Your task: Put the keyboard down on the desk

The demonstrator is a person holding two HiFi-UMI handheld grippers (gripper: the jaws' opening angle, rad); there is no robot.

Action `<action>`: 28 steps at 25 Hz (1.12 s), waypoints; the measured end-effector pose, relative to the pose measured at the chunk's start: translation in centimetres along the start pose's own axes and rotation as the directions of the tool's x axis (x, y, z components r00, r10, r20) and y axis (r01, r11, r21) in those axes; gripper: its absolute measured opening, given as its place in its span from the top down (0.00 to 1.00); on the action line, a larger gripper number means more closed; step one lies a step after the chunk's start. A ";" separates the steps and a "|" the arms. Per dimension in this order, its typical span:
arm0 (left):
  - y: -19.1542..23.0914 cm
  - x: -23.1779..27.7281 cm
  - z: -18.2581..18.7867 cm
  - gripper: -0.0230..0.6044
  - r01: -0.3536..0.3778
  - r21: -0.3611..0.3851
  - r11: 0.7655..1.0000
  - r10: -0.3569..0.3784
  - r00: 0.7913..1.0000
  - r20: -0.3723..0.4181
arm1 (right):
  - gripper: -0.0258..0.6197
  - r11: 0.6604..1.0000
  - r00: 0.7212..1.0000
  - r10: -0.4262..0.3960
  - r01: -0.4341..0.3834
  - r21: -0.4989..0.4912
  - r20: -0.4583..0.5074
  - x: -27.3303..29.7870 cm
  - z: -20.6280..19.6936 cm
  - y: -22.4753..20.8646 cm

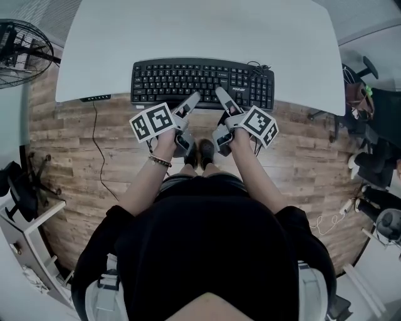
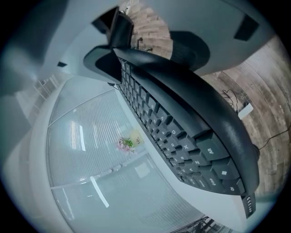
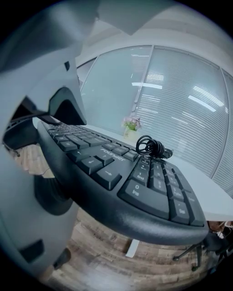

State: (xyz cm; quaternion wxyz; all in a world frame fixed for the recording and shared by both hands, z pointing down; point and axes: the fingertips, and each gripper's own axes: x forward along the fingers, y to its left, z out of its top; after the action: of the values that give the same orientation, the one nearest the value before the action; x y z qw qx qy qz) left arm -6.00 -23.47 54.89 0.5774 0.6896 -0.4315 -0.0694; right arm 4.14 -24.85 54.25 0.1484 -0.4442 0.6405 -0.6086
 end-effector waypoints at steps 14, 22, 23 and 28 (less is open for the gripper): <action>-0.1 0.8 0.6 0.43 0.007 0.066 0.998 -0.004 0.999 -0.044 | 0.46 0.998 1.000 -0.009 0.008 -0.055 -0.017 0.8 0.5 0.2; -0.1 1.5 0.6 0.42 0.000 0.072 0.997 0.004 0.998 -0.061 | 0.46 0.998 0.999 -0.030 0.027 -0.058 -0.041 1.1 0.8 -0.3; -0.1 1.5 0.6 0.42 0.000 0.072 0.997 0.005 0.998 -0.063 | 0.46 0.998 0.998 -0.033 0.030 -0.062 -0.045 1.2 0.8 -0.3; -0.1 1.6 0.5 0.42 0.004 0.089 0.996 0.002 0.998 -0.063 | 0.46 0.996 0.998 -0.036 0.032 -0.083 -0.047 1.2 0.8 -0.4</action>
State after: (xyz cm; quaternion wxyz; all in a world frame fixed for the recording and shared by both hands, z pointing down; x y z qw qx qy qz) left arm -5.30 -24.92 55.27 0.5595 0.7167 -0.4153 -0.0286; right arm 4.18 -26.21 54.89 0.1042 -0.4461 0.6605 -0.5948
